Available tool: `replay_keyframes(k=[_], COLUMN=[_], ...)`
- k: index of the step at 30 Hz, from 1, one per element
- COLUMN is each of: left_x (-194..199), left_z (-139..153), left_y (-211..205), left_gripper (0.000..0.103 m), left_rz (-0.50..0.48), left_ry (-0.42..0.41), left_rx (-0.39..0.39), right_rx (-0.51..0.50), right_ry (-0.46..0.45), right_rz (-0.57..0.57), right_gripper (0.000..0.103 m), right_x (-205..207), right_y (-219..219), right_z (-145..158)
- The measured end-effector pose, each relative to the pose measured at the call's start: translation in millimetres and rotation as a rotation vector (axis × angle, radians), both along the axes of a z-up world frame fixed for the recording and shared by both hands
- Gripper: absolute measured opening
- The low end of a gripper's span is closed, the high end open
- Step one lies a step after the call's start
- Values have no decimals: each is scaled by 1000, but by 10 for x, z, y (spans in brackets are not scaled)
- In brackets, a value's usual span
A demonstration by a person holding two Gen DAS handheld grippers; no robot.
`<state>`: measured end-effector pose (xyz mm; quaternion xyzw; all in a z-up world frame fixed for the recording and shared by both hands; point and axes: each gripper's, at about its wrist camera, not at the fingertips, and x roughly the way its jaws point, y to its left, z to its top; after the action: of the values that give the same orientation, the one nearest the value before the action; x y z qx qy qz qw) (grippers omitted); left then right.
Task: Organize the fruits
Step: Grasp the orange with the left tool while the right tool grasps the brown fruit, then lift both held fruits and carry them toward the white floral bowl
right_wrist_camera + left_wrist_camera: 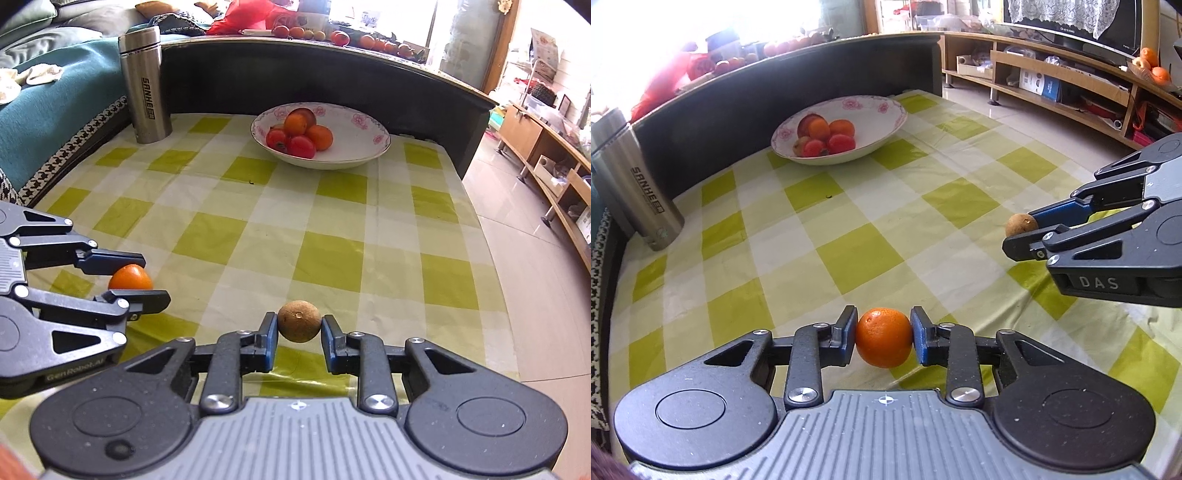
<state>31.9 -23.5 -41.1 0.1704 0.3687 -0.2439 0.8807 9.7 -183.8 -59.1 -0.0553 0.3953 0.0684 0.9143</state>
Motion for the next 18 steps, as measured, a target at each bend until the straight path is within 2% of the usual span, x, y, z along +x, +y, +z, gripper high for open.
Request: replay_keyframes(k=[18], left_x=[-151], left_z=[204], left_y=[-59], left_gripper=[39], left_rz=[-6], left_ry=[-37], left_rx=[-20], right_rx=[-6], right_ry=[-16], right_rz=[1], right_gripper=[31], right_x=[-71], right_y=[166], right_z=[198])
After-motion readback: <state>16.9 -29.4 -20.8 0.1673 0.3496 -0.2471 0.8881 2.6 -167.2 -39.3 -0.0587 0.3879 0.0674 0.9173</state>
